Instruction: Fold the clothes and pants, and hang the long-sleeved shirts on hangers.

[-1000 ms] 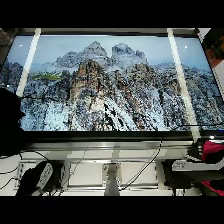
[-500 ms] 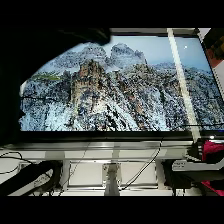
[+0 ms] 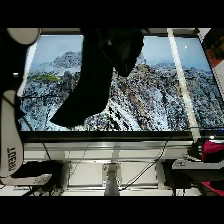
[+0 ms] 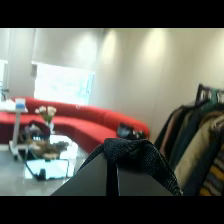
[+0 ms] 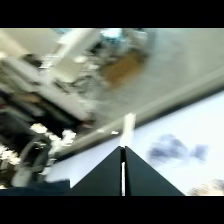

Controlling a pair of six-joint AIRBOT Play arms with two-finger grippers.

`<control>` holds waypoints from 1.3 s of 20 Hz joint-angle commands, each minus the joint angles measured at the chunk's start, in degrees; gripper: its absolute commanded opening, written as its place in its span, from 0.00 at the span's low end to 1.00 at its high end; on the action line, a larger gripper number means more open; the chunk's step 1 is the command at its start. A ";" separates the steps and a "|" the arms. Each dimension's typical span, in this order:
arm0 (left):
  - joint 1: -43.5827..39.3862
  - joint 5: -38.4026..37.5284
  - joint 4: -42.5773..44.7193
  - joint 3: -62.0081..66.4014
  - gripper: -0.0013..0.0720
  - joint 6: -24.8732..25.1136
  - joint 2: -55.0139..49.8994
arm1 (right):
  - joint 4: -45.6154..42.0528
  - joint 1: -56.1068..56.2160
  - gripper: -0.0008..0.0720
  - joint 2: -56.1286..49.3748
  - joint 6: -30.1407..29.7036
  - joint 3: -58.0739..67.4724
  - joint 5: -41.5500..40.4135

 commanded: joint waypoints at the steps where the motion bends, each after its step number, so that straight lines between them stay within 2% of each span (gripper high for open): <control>1: -1.60 0.57 -2.34 -8.22 0.03 0.85 -2.29 | -5.66 -1.09 0.06 -1.11 0.31 -1.66 -0.35; 2: -1.79 -2.12 -2.34 -11.61 0.03 0.85 -2.62 | -5.70 -1.05 0.07 -1.33 0.28 -1.66 -0.48; 3: -2.25 -7.04 -2.27 -13.66 0.09 0.87 -3.19 | -5.70 -1.05 0.12 -1.55 0.28 -1.64 -0.55; 4: -2.67 -13.66 -2.29 -14.67 0.30 0.85 -4.17 | -5.86 -1.05 0.29 -1.64 0.28 -1.66 -1.05; 5: -3.15 -21.92 -2.27 -14.86 0.57 0.87 -5.64 | -6.14 -1.05 0.51 -1.66 0.28 -1.66 -1.79; 6: -3.76 -29.00 -2.25 -14.86 0.71 0.90 -7.02 | -6.12 -1.05 0.64 -1.66 0.28 -1.66 -2.27; 8: -4.57 -39.69 -2.21 -14.86 0.71 2.03 -9.64 | -6.19 -1.05 0.64 -1.66 0.26 -1.66 -1.95; 10: -4.81 -45.09 -2.21 -14.86 0.69 5.68 -11.04 | -6.25 -0.92 0.64 -1.66 0.26 -1.66 -1.68; 11: -4.79 -46.16 -2.19 -14.86 0.56 5.62 -11.21 | -6.38 -0.61 0.64 -1.66 0.24 -1.66 -1.51; 13: -4.68 -46.42 -0.52 -14.86 0.19 5.60 -10.75 | -7.72 0.04 0.63 -1.66 0.26 -1.66 -0.61; 14: -4.68 -46.42 1.20 -14.86 0.04 5.60 -10.36 | -9.01 0.70 0.61 -1.68 0.26 -1.66 -0.02; 15: -4.68 -46.49 4.04 -14.86 0.03 5.60 -9.66 | -10.49 1.38 0.45 -1.73 0.26 -1.66 0.46; 16: -4.68 -46.93 6.86 -14.86 0.03 5.57 -9.05 | -11.89 2.14 0.13 -1.97 0.22 -1.66 1.01; 17: -4.42 -48.46 10.40 -14.86 0.03 5.51 -8.50 | -12.81 2.78 0.06 -2.49 0.24 -1.66 1.46; 19: -2.78 -52.94 13.44 -14.91 0.03 5.53 -8.24 | -14.14 3.41 0.06 -4.17 0.00 -1.66 4.76; 22: 1.38 -56.04 12.57 -17.99 0.03 5.57 -7.96 | -14.25 3.72 0.06 -8.37 -0.42 -2.82 14.36; 26: 8.20 -55.19 8.15 -28.92 0.03 5.60 -5.40 | -13.66 3.72 0.06 -9.62 -1.99 -17.99 19.52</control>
